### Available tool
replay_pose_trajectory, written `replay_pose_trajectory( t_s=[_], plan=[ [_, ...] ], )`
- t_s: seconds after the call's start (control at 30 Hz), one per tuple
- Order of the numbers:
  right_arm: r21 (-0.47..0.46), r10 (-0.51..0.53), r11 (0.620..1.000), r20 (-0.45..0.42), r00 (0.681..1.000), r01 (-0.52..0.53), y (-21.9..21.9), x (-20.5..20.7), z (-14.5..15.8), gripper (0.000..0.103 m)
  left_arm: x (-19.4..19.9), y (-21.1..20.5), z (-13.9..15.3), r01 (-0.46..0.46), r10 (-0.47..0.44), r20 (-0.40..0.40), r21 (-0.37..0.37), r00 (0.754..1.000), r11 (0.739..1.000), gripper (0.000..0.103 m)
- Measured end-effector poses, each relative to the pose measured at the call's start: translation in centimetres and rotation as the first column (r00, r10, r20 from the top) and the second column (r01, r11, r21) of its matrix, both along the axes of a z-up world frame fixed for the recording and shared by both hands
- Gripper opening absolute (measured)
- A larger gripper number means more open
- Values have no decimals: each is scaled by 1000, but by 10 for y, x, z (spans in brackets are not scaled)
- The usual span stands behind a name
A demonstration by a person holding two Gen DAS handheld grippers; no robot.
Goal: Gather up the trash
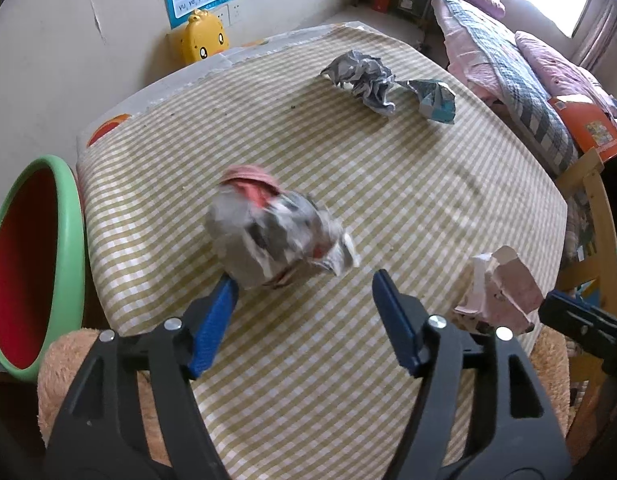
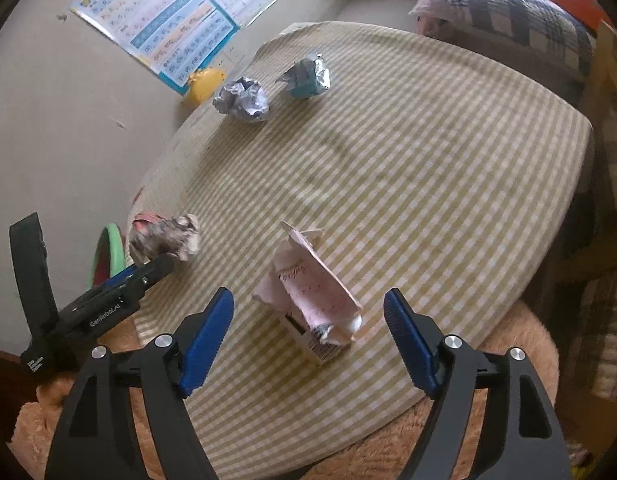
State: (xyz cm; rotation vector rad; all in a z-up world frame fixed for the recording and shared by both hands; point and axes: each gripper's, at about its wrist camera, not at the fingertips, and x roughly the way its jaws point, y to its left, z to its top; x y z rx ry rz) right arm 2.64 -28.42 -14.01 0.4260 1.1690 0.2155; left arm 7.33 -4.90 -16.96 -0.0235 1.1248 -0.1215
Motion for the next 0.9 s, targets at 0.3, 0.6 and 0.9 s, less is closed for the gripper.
replay_pose_trajectory(
  t_s=[0.3,0.6,0.9],
  plan=[
    [-142,113,983,-31,993,-116,36,13,-26,46,4,6,11,-30,30,26,-12,999,999,68],
    [-47,73,996,27,997,-71,26,-4,-15,29,11,12,9,-62,63,24,-12,998,998,68],
    [-18,21,1000,51,998,-20,13,-15,-5,29,4,9,13,-47,47,30,-18,998,999,71]
  ],
)
